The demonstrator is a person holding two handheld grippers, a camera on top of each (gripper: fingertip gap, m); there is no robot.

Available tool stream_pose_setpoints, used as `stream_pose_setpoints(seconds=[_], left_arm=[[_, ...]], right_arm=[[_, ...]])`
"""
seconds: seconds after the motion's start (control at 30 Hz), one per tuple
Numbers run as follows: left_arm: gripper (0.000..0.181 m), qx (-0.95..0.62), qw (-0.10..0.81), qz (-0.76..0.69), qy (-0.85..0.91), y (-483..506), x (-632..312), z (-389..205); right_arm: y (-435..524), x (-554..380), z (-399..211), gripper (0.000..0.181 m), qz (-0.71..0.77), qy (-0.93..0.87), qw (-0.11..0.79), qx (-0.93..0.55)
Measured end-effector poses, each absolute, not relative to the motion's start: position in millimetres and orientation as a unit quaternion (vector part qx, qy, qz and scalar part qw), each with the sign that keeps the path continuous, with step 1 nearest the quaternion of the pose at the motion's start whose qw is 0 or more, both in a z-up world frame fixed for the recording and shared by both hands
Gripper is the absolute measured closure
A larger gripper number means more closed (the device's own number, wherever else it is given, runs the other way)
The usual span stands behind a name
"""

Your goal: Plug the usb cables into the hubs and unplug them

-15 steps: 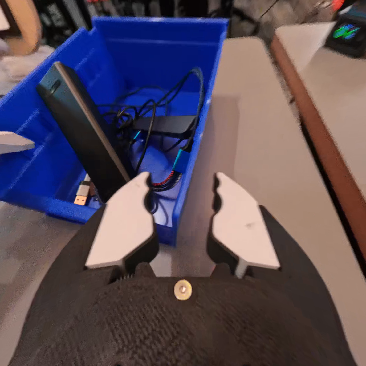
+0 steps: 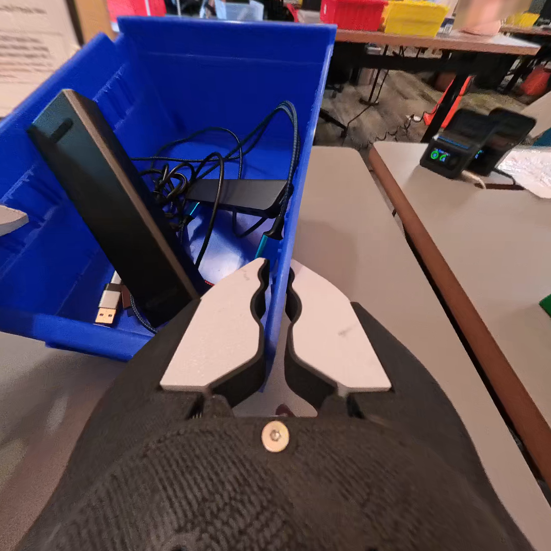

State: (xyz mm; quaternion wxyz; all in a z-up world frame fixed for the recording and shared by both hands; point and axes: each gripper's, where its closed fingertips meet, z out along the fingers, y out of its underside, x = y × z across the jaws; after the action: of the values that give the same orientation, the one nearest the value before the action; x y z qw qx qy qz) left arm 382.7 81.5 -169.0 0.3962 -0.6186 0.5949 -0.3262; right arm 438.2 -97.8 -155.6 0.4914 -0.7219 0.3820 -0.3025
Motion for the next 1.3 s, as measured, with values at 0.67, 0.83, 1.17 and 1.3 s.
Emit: stream_pose_setpoints(seconds=[0.67, 0.83, 1.17, 1.3], left_arm=[[0.177, -0.745, 0.367, -0.164, 0.532, 232, 21, -200], [0.177, -0.759, 0.348, -0.192, 0.516, 252, -5, -211], [0.117, -0.716, 0.332, -0.342, 0.511, 284, -19, -175], [0.118, -0.73, 0.287, -0.406, 0.469, 358, 1, -136]], right_arm=[[87, 123, -211, 0.163, -0.098, 0.255, 0.487, -0.829], [103, 93, -215, 0.153, -0.094, 0.239, 0.481, -0.838], [145, 142, -80, 0.098, -0.06, 0.163, 0.587, -0.79], [266, 200, -67, 0.093, -0.021, 0.164, 0.548, -0.82]])
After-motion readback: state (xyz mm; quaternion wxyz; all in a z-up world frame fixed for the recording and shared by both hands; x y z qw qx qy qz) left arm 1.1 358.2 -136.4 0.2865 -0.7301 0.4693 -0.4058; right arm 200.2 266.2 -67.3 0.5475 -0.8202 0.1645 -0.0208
